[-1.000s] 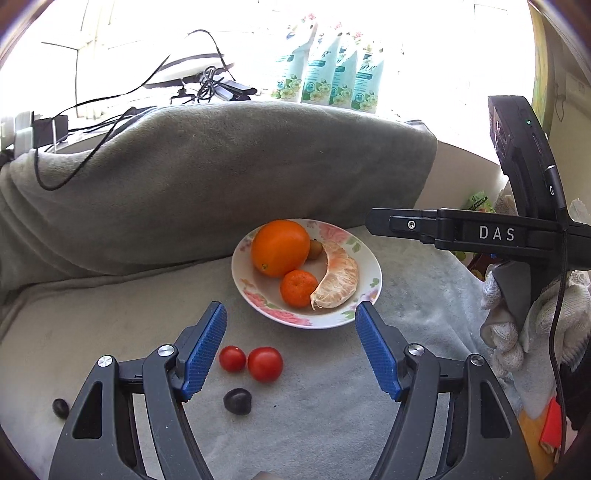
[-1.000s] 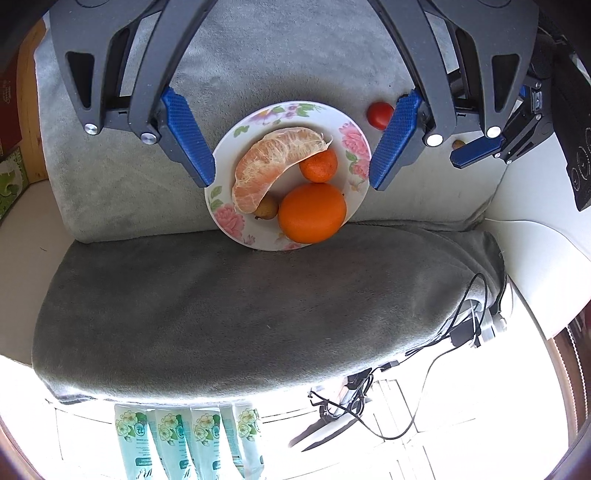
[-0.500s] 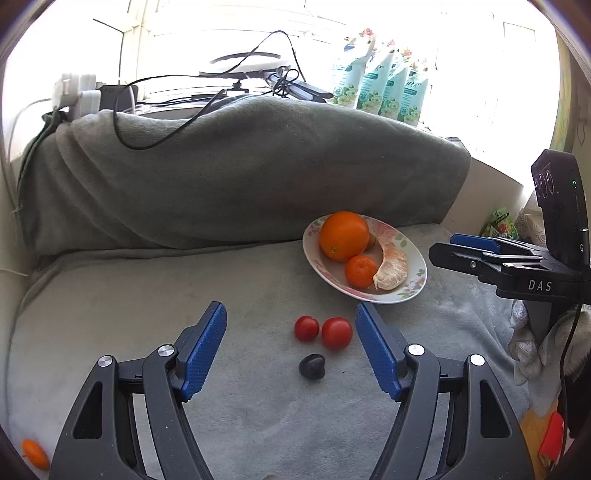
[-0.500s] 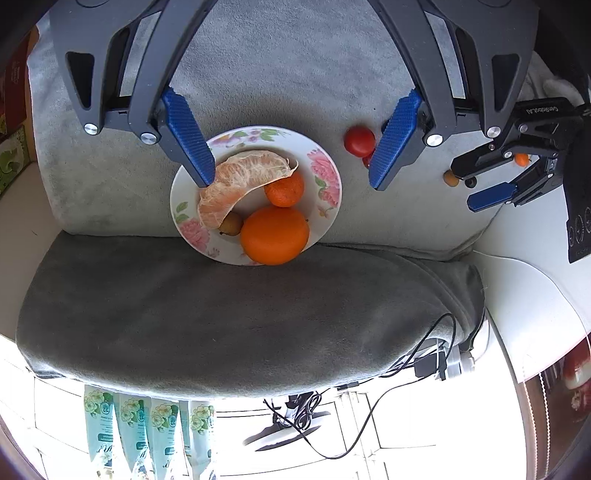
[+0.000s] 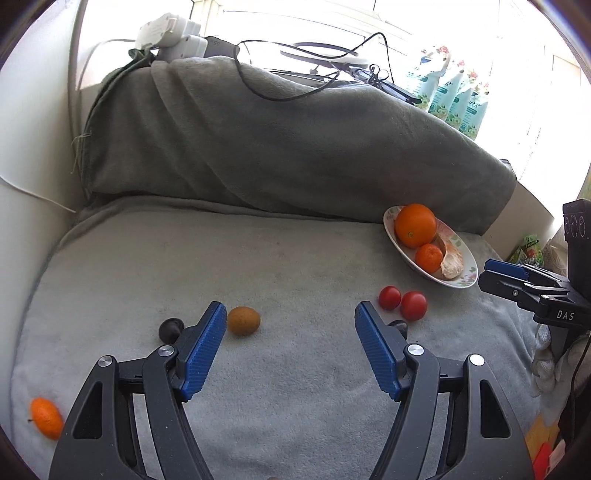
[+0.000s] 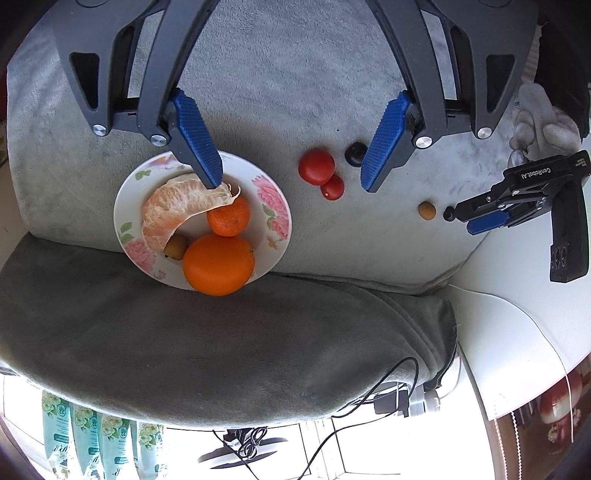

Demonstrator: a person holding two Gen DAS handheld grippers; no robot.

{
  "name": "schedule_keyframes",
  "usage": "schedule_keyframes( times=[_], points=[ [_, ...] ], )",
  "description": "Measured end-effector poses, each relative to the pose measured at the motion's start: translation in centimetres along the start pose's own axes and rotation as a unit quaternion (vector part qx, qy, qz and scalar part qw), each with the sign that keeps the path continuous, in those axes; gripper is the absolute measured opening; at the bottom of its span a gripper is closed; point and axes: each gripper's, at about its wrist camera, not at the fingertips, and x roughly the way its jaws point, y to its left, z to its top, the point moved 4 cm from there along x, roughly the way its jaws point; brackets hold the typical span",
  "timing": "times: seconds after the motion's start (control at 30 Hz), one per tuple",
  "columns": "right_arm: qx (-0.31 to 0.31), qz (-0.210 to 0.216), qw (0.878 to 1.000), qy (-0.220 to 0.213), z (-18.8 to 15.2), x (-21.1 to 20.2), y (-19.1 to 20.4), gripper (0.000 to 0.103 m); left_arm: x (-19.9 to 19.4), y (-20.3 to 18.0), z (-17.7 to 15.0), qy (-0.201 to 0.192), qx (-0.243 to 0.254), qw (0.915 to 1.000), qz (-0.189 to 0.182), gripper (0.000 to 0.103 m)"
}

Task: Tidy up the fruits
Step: 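Move the right tool toward the large red tomato while the left tool approaches the brown kiwi, then close the right gripper on the red tomato while the left gripper grasps the brown kiwi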

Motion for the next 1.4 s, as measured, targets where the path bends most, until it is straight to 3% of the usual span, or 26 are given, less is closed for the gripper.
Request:
schedule_keyframes(
  times=[0.1, 0.23, 0.5, 0.83, 1.4],
  points=[
    [-0.009, 0.004, 1.0, 0.013, -0.5, 0.9, 0.6, 0.072, -0.1, 1.2, -0.7, 0.005, -0.012, 0.9999, 0.005, 0.067],
    [-0.016, 0.009, 0.999, 0.032, -1.1, 2.2, 1.4, 0.059, 0.0, 2.5, -1.5, 0.013, -0.023, 0.9996, 0.015, 0.061],
    [-0.022, -0.002, 0.998, 0.052, -1.9, 4.2, 1.8, 0.05, 0.8, 3.3, -1.9, 0.024, -0.016, 0.9994, 0.017, 0.051],
    [-0.013, -0.009, 0.998, 0.068, -2.5, 5.7, 0.8, 0.044, 3.3, 2.9, -1.7, 0.042, -0.007, 0.999, 0.013, 0.049],
    [-0.025, 0.01, 0.996, 0.082, -1.4, 7.8, 2.0, 0.044, 5.7, 3.8, -1.3, 0.067, -0.006, 0.9977, 0.011, 0.043]
  ],
)
